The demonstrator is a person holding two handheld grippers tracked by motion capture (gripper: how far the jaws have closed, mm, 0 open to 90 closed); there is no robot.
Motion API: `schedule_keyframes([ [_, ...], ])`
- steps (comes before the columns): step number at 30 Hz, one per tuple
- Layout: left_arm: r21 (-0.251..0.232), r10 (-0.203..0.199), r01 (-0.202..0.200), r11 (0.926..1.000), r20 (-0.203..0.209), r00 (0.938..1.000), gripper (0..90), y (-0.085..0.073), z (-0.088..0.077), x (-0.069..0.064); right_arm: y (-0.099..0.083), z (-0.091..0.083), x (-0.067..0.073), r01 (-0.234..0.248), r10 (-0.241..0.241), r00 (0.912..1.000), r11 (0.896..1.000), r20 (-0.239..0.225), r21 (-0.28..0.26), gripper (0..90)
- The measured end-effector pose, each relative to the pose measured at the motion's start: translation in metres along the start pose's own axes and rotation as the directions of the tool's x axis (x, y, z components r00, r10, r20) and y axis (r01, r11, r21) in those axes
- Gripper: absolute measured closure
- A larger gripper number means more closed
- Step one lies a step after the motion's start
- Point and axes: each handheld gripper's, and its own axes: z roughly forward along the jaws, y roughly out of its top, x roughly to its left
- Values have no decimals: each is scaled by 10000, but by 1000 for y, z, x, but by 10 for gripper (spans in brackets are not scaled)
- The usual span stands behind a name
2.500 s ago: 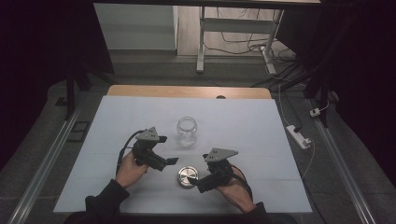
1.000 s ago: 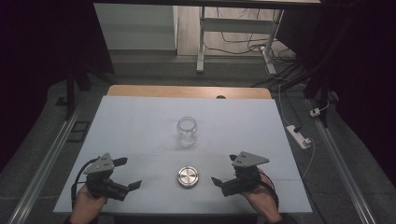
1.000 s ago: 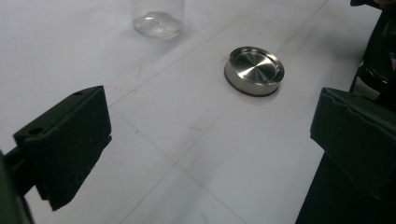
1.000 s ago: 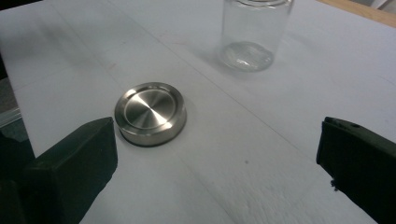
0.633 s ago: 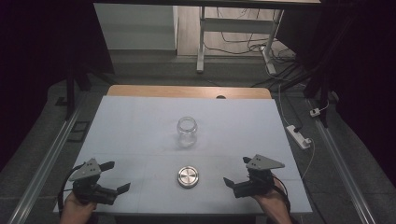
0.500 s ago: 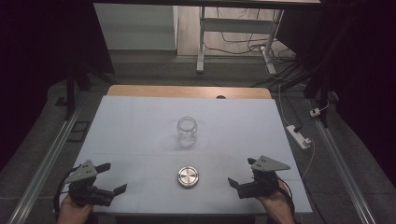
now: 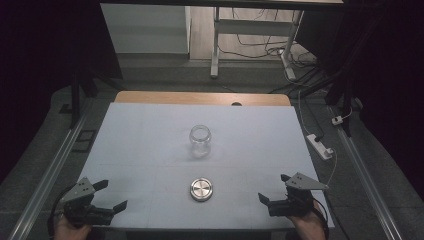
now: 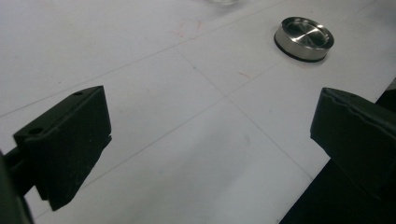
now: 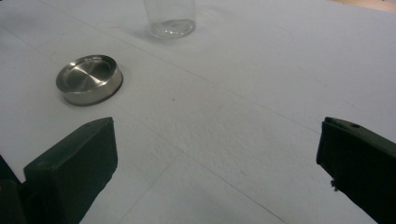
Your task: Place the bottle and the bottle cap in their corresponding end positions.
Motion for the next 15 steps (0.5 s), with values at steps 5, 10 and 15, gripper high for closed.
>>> schedule_keyframes([
  [5, 77, -126, 128, 9999, -186, 9997, 0, -5, -2, 2, -8, -5, -5, -223, 220, 9995, 9997, 212, 132, 0],
  [10, 249, -202, 212, 9995, -374, 9991, 0, -11, -2, 4, -17, -8, -9, -428, 417, 9984, 9986, 372, 308, 0],
  [15, 450, -238, 264, 9986, -557, 9982, 0, -16, -2, 5, -25, -11, -12, -576, 549, 9972, 9969, 507, 535, 0],
])
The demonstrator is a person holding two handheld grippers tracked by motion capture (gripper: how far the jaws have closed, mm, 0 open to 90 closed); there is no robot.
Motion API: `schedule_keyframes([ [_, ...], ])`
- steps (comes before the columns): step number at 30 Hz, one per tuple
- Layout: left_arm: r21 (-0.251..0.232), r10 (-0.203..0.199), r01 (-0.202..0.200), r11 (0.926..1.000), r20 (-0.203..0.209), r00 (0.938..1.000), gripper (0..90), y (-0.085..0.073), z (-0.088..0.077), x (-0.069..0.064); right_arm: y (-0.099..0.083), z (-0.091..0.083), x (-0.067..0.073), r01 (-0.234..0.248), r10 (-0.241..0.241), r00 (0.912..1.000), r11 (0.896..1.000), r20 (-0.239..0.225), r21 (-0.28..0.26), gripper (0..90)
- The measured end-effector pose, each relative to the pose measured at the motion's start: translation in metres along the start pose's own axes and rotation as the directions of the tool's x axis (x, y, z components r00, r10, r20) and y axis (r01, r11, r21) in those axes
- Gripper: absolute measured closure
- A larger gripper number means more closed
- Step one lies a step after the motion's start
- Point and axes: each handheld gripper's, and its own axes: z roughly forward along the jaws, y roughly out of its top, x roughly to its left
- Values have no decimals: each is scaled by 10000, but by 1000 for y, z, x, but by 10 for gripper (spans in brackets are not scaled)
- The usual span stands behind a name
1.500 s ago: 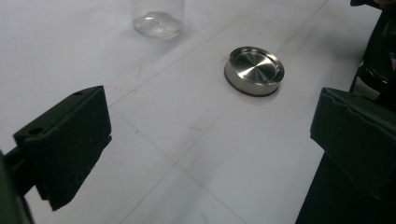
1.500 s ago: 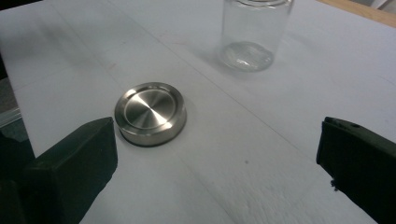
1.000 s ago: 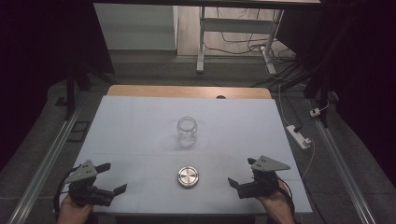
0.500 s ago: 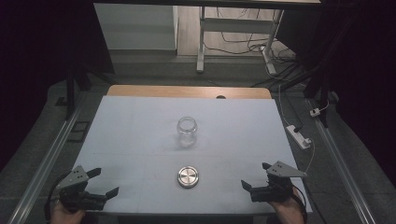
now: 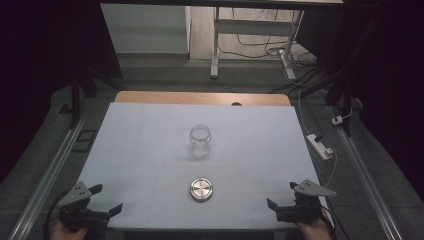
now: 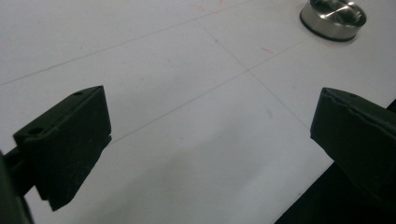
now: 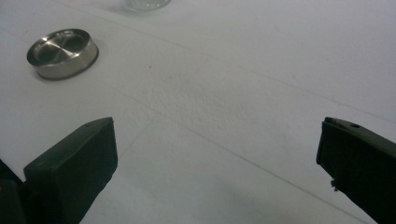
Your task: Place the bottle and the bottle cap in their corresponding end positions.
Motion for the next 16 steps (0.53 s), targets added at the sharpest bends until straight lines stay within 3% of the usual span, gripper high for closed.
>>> schedule_keyframes([
  [10, 418, -129, 140, 9990, -263, 9996, 0, -6, -1, 0, -12, -3, -2, -218, 203, 9994, 9981, 263, 573, 0],
  [16, 615, -173, 185, 9979, -190, 9997, 0, -5, 1, 1, -12, -1, -2, -221, 198, 9994, 9962, 274, 843, 0],
])
